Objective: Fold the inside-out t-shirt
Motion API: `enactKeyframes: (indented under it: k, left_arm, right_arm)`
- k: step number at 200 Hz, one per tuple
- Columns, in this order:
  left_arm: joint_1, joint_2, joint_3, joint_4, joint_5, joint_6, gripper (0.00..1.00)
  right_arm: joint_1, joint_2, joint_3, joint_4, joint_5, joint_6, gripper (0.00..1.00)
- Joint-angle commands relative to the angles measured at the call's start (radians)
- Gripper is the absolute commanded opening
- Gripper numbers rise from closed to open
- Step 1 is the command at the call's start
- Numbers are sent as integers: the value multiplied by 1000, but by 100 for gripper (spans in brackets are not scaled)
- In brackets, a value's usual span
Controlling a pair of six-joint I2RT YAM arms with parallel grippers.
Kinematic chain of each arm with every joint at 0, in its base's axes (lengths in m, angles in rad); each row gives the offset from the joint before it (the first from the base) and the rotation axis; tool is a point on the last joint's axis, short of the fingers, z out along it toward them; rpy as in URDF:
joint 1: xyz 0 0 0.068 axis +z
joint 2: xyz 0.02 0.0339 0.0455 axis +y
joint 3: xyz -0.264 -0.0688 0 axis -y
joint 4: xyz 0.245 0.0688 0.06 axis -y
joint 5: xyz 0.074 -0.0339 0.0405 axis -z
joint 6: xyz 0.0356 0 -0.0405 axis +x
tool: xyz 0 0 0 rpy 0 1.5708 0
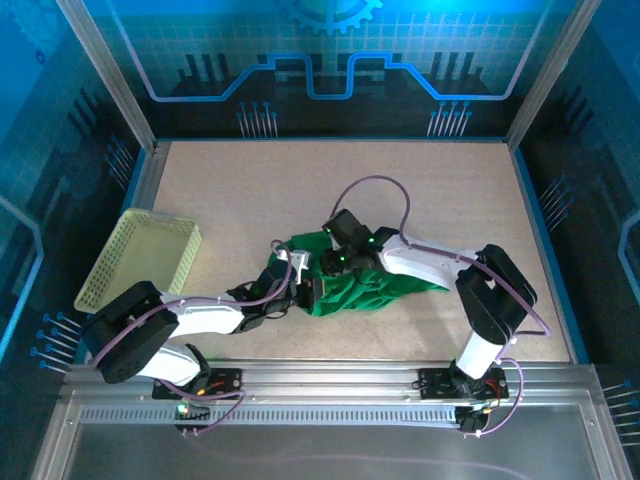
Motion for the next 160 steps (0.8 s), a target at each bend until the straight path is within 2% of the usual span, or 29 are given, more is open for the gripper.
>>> enactKeyframes:
  k: [1,17,55,125,160]
  left_arm:
    - [8,-11,-19,20,19,-7,16]
    - [8,-12,-20,18,18,-6,16]
    - [8,-12,-23,21,11,-7,16]
    - [22,-63,-10,-35,-20,26,20]
    - [35,-100,11,-74,-23,52,25]
  right_arm:
    - [17,18,30,-8,21,-4,27]
    - [17,15,33,-15,30,-6,22]
    - [16,-15,36,-44,34,-10,0]
    - [9,-326,77,-285,46,-6,0]
    - [-35,-398,106,-388,24,-6,0]
